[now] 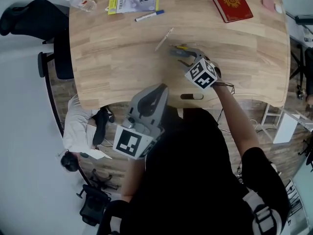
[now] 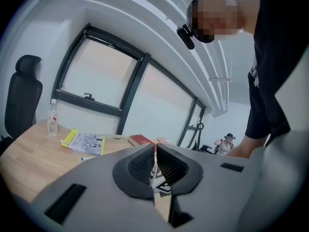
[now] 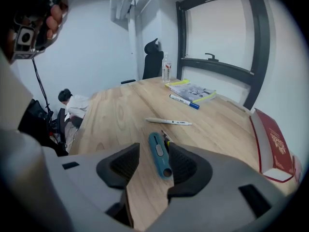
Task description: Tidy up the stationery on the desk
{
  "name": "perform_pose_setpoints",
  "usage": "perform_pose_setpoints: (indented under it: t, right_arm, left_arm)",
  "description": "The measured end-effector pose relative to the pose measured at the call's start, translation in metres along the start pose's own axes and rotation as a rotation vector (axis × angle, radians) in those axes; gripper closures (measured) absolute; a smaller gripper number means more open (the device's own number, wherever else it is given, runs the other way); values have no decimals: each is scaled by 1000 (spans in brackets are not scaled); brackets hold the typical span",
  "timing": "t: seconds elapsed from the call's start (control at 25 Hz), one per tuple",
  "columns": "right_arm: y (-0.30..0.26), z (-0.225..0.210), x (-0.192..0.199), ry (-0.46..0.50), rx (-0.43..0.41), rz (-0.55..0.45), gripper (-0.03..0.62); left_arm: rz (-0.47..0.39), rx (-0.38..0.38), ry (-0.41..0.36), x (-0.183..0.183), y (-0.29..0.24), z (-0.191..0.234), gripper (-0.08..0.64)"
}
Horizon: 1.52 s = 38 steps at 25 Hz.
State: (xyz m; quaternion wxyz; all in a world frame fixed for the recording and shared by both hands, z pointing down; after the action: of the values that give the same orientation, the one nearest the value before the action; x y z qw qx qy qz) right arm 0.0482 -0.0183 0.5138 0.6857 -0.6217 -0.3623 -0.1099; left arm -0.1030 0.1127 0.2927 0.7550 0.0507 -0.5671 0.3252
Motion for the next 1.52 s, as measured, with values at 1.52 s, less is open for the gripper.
perform_pose_setpoints:
  t: [1.52]
  right_arm:
    - [-46, -5, 15, 96, 8, 206, 451]
  left_arm:
    - [32, 20, -1, 0, -10, 12, 518]
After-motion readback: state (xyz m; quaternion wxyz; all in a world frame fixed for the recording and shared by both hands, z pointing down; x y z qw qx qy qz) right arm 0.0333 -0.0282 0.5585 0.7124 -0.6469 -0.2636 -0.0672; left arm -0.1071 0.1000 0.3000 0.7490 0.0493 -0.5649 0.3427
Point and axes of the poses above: the fingertips, and each gripper's own axes: y backward along the fingers, z to its left, x out of its underside, the point moved 10 cm from there along y, backward along the fingers, and after that the axes turned 2 degrees about z, right-handed, at the moved point
